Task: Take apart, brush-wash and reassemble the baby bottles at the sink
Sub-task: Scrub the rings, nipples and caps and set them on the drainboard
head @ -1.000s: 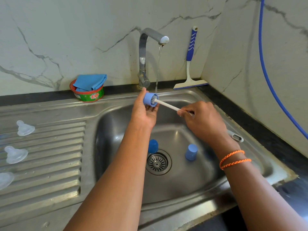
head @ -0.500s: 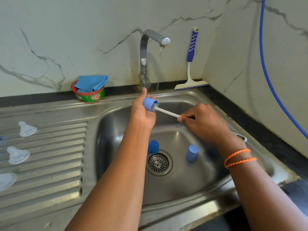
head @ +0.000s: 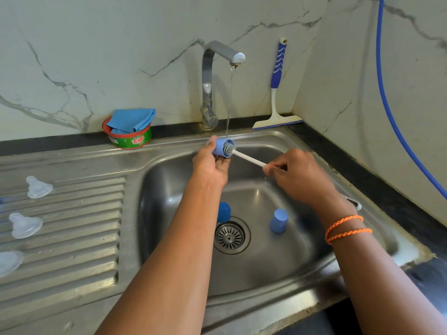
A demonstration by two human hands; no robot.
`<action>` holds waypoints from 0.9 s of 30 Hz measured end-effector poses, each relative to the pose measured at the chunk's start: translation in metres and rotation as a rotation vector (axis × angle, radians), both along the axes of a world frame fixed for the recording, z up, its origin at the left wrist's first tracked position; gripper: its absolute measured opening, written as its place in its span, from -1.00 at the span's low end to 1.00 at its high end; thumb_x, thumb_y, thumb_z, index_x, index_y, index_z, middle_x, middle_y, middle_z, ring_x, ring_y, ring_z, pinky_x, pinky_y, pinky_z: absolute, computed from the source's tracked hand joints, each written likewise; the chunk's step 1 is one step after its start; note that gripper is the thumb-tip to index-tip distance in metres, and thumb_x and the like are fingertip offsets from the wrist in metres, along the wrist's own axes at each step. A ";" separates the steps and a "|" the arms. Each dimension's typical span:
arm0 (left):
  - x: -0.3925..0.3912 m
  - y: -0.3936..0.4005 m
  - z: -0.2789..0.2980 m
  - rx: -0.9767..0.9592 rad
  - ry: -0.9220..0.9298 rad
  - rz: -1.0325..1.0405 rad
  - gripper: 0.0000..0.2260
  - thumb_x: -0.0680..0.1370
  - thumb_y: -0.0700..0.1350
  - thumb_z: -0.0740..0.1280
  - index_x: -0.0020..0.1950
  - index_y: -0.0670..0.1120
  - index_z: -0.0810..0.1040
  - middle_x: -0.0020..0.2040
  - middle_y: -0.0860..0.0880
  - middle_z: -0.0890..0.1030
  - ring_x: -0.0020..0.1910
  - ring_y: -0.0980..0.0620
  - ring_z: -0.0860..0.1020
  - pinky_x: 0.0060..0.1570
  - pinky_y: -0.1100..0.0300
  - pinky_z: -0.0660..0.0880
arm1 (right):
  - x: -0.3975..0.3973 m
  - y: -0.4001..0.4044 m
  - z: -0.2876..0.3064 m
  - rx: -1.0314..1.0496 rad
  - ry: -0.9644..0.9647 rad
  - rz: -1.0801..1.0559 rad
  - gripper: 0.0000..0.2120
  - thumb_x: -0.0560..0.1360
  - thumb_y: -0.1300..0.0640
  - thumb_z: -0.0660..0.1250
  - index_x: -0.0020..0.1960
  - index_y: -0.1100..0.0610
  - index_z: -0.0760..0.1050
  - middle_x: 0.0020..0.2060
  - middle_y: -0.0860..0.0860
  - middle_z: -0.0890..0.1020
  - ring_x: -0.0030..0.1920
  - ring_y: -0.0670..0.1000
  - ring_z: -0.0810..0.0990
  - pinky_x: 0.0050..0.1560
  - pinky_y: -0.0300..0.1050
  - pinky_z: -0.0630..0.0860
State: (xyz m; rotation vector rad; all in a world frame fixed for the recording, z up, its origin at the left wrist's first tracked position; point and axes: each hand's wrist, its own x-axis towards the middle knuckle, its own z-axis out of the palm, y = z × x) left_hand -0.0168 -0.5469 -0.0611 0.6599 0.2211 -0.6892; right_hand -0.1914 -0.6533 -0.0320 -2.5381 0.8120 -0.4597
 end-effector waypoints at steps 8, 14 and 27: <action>0.002 0.001 -0.005 0.002 0.052 0.024 -0.74 0.66 -0.12 0.38 0.24 -0.26 0.47 0.04 -0.27 0.62 -0.04 -0.20 0.69 0.01 -0.12 0.67 | -0.005 0.001 0.005 -0.030 -0.062 0.021 -0.84 0.61 -0.10 0.44 0.03 -0.08 0.77 -0.21 -0.11 0.71 -0.22 -0.02 0.60 -0.23 -0.09 0.45; 0.003 -0.003 -0.005 0.074 -0.042 0.030 -0.71 0.68 -0.22 0.32 0.42 -0.18 0.54 0.14 -0.23 0.59 0.10 -0.22 0.66 0.24 -0.17 0.59 | -0.011 -0.003 0.013 -0.052 0.066 -0.062 -0.83 0.61 -0.09 0.42 -0.01 -0.06 0.75 -0.25 -0.06 0.58 -0.20 0.08 0.55 -0.27 -0.11 0.36; 0.000 -0.004 -0.001 0.061 -0.045 0.005 -0.73 0.71 -0.25 0.25 0.39 -0.21 0.56 0.30 -0.28 0.52 0.18 -0.24 0.62 0.16 -0.15 0.61 | 0.002 0.009 0.009 -0.202 0.078 -0.081 -0.78 0.64 -0.12 0.37 0.15 -0.08 0.72 0.02 0.11 0.68 0.01 0.27 0.64 -0.09 -0.01 0.49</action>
